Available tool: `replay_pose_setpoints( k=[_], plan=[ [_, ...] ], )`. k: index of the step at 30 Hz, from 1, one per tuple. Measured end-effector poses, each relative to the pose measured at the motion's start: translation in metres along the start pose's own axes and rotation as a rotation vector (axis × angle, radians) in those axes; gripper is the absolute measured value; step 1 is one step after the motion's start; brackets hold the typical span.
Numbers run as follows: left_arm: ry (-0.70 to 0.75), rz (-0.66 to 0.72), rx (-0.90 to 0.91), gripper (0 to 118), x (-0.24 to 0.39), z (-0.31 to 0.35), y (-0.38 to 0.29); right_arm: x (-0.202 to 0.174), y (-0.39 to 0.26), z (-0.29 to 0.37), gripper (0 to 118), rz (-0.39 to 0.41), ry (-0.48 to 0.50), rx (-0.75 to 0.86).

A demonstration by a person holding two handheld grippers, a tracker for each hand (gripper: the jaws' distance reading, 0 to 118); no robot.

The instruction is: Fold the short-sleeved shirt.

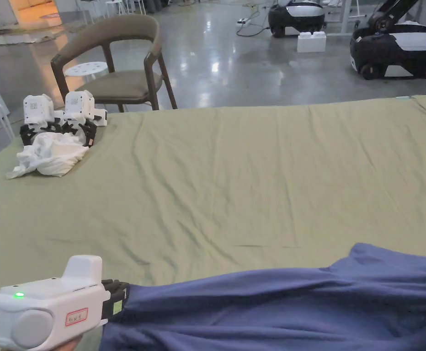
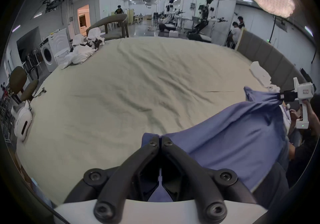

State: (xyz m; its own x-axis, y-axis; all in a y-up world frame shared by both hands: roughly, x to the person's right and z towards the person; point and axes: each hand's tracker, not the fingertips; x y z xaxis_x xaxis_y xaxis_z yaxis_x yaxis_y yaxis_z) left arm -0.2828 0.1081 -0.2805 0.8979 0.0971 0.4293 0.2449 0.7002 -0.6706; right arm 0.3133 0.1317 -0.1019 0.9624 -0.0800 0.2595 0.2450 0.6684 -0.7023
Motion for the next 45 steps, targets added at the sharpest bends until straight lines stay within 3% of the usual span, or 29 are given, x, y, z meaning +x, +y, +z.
replay_pose_setpoints(
  k=[7,15,16,17,18,19,20,23,26,31,34,39,40,42,45],
  plan=[
    [-0.032,0.085,-0.01,0,-0.014,0.055,-0.082,0.001,-0.102,0.07,0,-0.009,-0.004,0.021],
    [-0.022,0.111,-0.036,0,-0.012,0.04,-0.119,-0.001,-0.151,0.054,0,-0.044,-0.029,-0.039],
    [-0.026,0.12,-0.036,6,-0.013,0.039,-0.12,-0.002,-0.153,0.051,0,-0.046,-0.032,-0.038],
    [-0.018,0.118,-0.039,23,-0.013,0.039,-0.12,-0.004,-0.155,0.052,3,-0.046,-0.032,-0.038],
    [0.014,0.11,-0.041,47,-0.011,0.039,-0.122,-0.006,-0.156,0.051,17,-0.039,-0.038,-0.053],
    [0.042,0.097,-0.036,74,-0.01,0.042,-0.121,-0.008,-0.156,0.05,38,-0.029,-0.053,-0.061],
    [0.052,0.077,-0.017,91,-0.007,0.048,-0.121,-0.011,-0.155,0.053,60,-0.007,-0.075,-0.066],
    [0.011,0.0,0.111,91,0.009,0.083,-0.108,-0.02,-0.149,0.073,62,0.03,-0.064,-0.003],
    [0.041,-0.083,0.282,91,0.038,0.128,-0.09,-0.041,-0.135,0.106,62,-0.018,-0.045,0.113],
    [0.136,-0.094,0.619,91,0.093,0.205,-0.083,-0.09,-0.126,0.166,62,0.027,0.033,0.379],
    [0.128,-0.096,0.702,91,0.116,0.234,-0.088,-0.118,-0.127,0.19,63,0.06,0.063,0.507],
    [0.098,-0.16,0.723,82,0.13,0.251,-0.097,-0.141,-0.13,0.193,60,0.122,0.11,0.524],
    [0.1,-0.168,0.72,76,0.132,0.253,-0.099,-0.145,-0.132,0.194,54,0.135,0.107,0.532],
    [0.107,-0.178,0.71,51,0.135,0.255,-0.102,-0.153,-0.134,0.195,23,0.161,0.109,0.537],
    [0.078,-0.152,0.69,29,0.134,0.254,-0.102,-0.158,-0.137,0.195,4,0.156,0.109,0.536]
  ],
)
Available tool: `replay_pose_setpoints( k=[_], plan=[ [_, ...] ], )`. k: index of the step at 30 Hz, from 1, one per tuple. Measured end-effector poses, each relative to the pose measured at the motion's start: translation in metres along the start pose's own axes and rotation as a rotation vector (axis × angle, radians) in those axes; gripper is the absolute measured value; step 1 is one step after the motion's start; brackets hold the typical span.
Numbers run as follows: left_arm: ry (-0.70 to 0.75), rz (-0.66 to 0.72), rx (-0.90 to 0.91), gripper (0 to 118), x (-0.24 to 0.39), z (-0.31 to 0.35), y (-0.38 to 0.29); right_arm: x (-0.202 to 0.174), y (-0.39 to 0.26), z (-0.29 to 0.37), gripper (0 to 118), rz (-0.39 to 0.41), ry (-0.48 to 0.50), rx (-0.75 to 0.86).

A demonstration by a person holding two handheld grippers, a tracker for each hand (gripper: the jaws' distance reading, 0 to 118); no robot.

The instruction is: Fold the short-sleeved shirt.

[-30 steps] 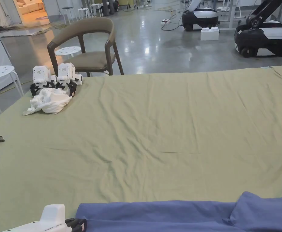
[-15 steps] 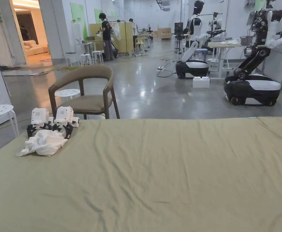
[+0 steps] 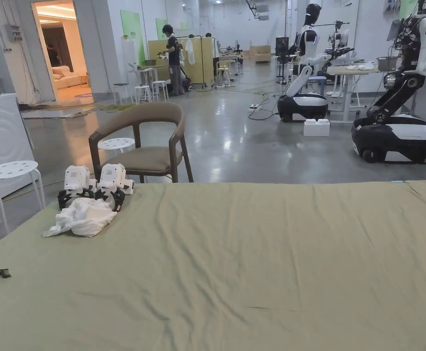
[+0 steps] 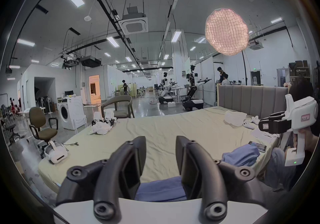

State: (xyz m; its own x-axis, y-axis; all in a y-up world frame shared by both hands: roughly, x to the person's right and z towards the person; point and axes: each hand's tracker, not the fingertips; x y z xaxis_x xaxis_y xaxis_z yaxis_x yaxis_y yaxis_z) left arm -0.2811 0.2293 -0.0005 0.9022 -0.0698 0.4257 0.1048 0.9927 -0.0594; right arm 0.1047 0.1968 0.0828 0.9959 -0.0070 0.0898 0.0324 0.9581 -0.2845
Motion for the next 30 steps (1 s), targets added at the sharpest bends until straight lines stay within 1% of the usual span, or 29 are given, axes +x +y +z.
replay_pose_setpoints(
  k=[1,2,3,6,11,14,16,18,19,20,22,23,24,26,27,28,30],
  plan=[
    [-0.013,0.007,-0.007,20,0.0,0.0,-0.001,0.001,-0.001,-0.001,3,-0.017,0.009,-0.008],
    [-0.02,0.01,-0.017,3,0.0,-0.002,-0.001,0.001,-0.002,-0.001,0,-0.033,0.021,-0.015],
    [-0.014,0.007,-0.022,0,0.001,-0.003,-0.003,0.001,-0.003,0.0,0,-0.041,0.027,-0.015],
    [-0.017,0.015,-0.039,0,0.0,-0.004,-0.003,-0.002,-0.002,0.001,0,-0.032,0.026,-0.016],
    [-0.03,0.1,-0.053,0,-0.01,-0.009,-0.007,-0.002,-0.004,0.0,0,-0.037,0.035,-0.017],
    [-0.035,0.148,-0.072,0,-0.027,-0.016,-0.014,-0.003,-0.007,-0.001,0,-0.032,0.037,-0.025],
    [-0.017,0.247,-0.09,0,-0.05,-0.028,-0.027,-0.002,-0.01,-0.001,0,-0.033,0.038,-0.042],
    [-0.015,0.402,-0.178,0,-0.084,-0.048,-0.048,0.0,-0.015,-0.001,0,-0.036,0.041,-0.064],
    [-0.036,0.483,-0.23,2,-0.1,-0.059,-0.061,0.002,-0.018,-0.002,0,-0.041,0.042,-0.074],
    [-0.04,0.559,-0.283,17,-0.116,-0.07,-0.079,0.004,-0.022,-0.002,0,-0.053,0.044,-0.087],
    [-0.093,0.682,-0.4,60,-0.149,-0.096,-0.118,0.008,-0.029,-0.004,0,-0.084,0.046,-0.111],
    [-0.087,0.712,-0.462,79,-0.161,-0.11,-0.14,0.01,-0.032,-0.006,0,-0.109,0.049,-0.128],
    [-0.046,0.719,-0.502,80,-0.168,-0.12,-0.157,0.013,-0.036,-0.007,0,-0.129,0.057,-0.146],
    [0.003,0.803,-0.554,79,-0.18,-0.137,-0.184,0.017,-0.042,-0.01,0,-0.149,0.072,-0.16],
    [-0.02,0.886,-0.542,79,-0.186,-0.144,-0.196,0.018,-0.045,-0.01,0,-0.156,0.071,-0.172],
    [-0.052,0.925,-0.548,79,-0.19,-0.152,-0.205,0.019,-0.046,-0.011,0,-0.156,0.063,-0.185],
    [-0.11,0.935,-0.577,79,-0.19,-0.165,-0.218,0.021,-0.05,-0.01,0,-0.153,0.047,-0.199]
  ],
)
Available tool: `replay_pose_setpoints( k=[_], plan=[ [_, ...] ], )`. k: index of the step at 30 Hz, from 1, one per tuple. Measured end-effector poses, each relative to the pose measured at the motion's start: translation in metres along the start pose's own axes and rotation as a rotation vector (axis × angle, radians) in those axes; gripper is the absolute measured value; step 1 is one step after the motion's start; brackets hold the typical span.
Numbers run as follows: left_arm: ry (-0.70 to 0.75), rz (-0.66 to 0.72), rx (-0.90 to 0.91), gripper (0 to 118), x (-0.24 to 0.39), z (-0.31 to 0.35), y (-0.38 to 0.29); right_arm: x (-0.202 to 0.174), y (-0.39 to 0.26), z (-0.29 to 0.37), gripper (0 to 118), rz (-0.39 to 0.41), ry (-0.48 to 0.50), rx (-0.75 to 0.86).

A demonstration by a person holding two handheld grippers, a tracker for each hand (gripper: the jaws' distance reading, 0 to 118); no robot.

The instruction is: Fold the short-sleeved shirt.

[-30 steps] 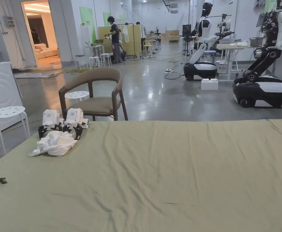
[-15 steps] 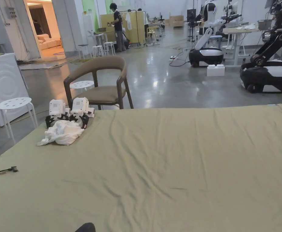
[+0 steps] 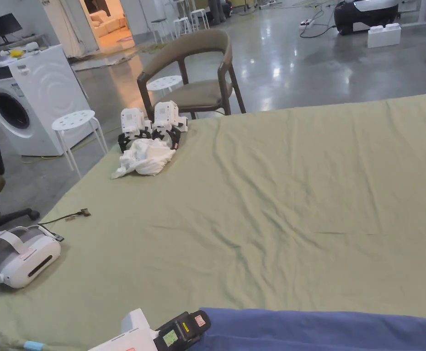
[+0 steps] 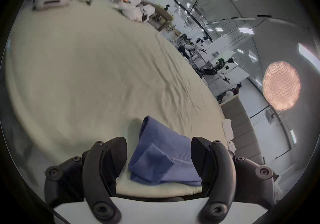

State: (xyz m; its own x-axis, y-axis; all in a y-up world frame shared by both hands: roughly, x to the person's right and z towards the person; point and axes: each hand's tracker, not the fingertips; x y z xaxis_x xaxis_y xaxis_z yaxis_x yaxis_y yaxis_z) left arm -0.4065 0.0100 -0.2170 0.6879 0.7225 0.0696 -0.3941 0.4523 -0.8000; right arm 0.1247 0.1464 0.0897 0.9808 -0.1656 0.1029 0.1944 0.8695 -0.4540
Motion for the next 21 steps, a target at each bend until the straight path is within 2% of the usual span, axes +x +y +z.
replay_pose_setpoints(
  k=[4,6,7,8,11,13,16,21],
  plan=[
    [-0.075,0.115,-0.04,72,-0.004,-0.028,-0.009,0.005,-0.007,0.004,0,-0.012,-0.014,-0.025],
    [-0.134,0.164,-0.033,60,-0.004,-0.04,-0.014,0.006,-0.01,0.005,0,-0.01,-0.018,-0.039],
    [-0.126,0.182,-0.024,44,-0.005,-0.045,-0.015,0.006,-0.012,0.006,0,-0.007,-0.025,-0.048],
    [-0.115,0.199,-0.015,8,-0.004,-0.047,-0.017,0.007,-0.013,0.005,0,-0.003,-0.029,-0.054],
    [-0.093,0.215,-0.012,5,-0.003,-0.049,-0.02,0.005,-0.014,0.007,0,0.001,-0.033,-0.063],
    [-0.043,0.155,0.047,5,0.011,-0.035,-0.016,0.006,-0.015,0.007,0,-0.009,-0.022,-0.066],
    [-0.039,0.181,0.091,5,0.011,-0.012,0.002,0.006,-0.016,0.006,0,-0.013,-0.008,-0.064],
    [0.14,-0.11,0.172,4,0.033,0.055,0.052,0.007,-0.016,0.005,0,-0.023,0.015,-0.04]
  ],
)
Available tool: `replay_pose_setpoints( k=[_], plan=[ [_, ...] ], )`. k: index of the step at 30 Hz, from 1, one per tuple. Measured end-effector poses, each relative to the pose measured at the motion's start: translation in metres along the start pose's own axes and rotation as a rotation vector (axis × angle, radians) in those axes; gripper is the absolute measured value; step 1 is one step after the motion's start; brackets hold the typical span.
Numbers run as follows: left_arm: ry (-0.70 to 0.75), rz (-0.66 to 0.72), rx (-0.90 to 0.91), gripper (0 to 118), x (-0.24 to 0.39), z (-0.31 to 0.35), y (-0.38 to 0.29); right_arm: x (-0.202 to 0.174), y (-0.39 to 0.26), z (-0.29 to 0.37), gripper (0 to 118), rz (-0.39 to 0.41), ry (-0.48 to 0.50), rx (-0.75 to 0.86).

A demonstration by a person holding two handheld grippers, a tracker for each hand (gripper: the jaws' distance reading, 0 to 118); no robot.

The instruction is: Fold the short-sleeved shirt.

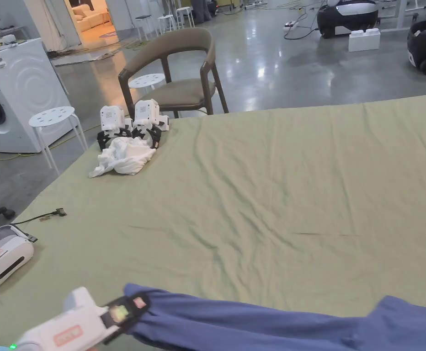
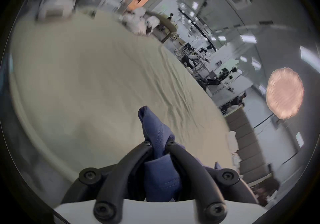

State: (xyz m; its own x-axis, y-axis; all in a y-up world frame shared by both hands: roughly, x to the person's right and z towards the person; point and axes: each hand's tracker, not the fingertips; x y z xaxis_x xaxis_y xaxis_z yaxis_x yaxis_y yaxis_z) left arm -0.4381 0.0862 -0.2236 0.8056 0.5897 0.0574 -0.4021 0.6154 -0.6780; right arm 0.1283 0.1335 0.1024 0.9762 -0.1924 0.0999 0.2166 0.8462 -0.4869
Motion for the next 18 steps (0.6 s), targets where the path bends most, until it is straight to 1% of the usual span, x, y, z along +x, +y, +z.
replay_pose_setpoints(
  k=[3,5,6,8,9,11,13,14,15,17,18],
  plan=[
    [0.091,-0.113,0.019,5,0.015,0.026,0.029,0.001,0.001,0.002,0,-0.049,0.016,0.037],
    [0.132,-0.173,0.014,5,0.037,0.033,0.031,0.002,0.0,0.004,0,-0.081,0.026,0.071],
    [0.139,-0.223,0.011,5,0.053,0.033,0.027,0.002,0.0,0.004,0,-0.097,0.027,0.087],
    [0.106,-0.321,0.025,5,0.086,0.028,0.007,0.003,0.0,0.005,0,-0.127,0.036,0.089],
    [0.051,-0.356,0.008,5,0.104,0.023,-0.005,0.003,0.001,0.006,0,-0.131,0.038,0.096],
    [-0.034,-0.376,-0.022,5,0.135,0.006,-0.035,0.003,0.002,0.009,0,-0.131,0.039,0.097],
    [-0.107,-0.363,-0.038,5,0.16,-0.017,-0.069,0.004,0.002,0.015,0,-0.122,0.036,0.1],
    [-0.118,-0.362,-0.07,5,0.173,-0.033,-0.085,0.005,0.001,0.018,0,-0.118,0.033,0.1],
    [-0.094,-0.397,-0.145,5,0.182,-0.05,-0.102,0.006,0.001,0.021,0,-0.115,0.027,0.097],
    [-0.072,-0.44,-0.217,5,0.199,-0.076,-0.131,0.008,-0.002,0.03,0,-0.11,0.005,0.098],
    [-0.064,-0.454,-0.256,5,0.205,-0.086,-0.144,0.01,-0.003,0.034,0,-0.119,-0.009,0.094]
  ],
)
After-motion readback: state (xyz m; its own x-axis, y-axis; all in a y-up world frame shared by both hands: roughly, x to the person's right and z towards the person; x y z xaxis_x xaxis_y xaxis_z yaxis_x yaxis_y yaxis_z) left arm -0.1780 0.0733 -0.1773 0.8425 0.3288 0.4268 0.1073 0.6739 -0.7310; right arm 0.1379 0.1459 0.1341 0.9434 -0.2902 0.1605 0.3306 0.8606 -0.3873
